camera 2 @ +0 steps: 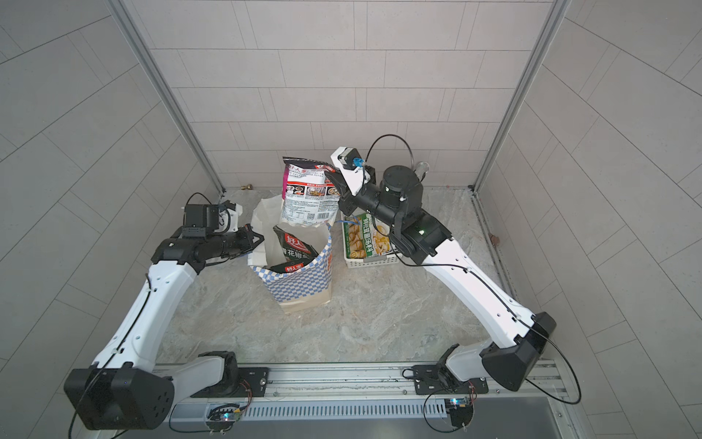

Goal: Place the condiment packets inside the bag
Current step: Place the condiment packet in the paper bag.

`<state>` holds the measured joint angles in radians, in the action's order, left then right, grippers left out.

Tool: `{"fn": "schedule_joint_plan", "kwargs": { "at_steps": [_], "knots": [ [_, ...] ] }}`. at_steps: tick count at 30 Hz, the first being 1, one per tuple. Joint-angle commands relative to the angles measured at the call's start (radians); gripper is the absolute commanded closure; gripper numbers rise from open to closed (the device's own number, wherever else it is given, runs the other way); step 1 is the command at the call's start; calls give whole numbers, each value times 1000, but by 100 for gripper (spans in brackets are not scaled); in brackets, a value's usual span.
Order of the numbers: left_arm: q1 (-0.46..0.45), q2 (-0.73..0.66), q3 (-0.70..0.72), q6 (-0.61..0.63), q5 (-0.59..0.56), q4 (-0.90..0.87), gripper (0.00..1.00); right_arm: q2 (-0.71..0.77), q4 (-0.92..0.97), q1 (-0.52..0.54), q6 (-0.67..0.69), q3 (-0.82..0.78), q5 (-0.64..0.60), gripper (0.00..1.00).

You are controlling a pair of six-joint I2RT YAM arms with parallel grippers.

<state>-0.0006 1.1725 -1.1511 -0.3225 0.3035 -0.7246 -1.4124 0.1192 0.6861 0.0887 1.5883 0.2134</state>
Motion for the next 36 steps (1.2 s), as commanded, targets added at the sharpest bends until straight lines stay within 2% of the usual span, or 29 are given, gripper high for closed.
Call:
{"fn": "schedule_joint_plan", "kwargs": {
  "at_steps": [1, 7, 11, 19, 25, 30, 36],
  "knots": [
    [-6, 3, 5, 7, 16, -8, 100, -13, -110, 10, -86, 60, 10, 100],
    [-6, 3, 3, 7, 17, -9, 100, -94, -107, 26, -105, 80, -9, 100],
    [-5, 1, 4, 11, 17, -9, 100, -131, -93, 30, -80, 51, 26, 100],
    [-6, 2, -1, 13, 15, -13, 100, -111, -9, 32, 53, -62, 210, 100],
    [-6, 0, 3, 12, 13, -12, 100, -124, 207, 47, 180, -17, 405, 100],
    [-6, 2, 1, 12, 15, -12, 100, -159, 327, 84, 263, 9, 413, 100],
    [-6, 4, 4, 10, 15, -11, 100, -247, 372, 134, 352, 49, 321, 100]
  ]
}}
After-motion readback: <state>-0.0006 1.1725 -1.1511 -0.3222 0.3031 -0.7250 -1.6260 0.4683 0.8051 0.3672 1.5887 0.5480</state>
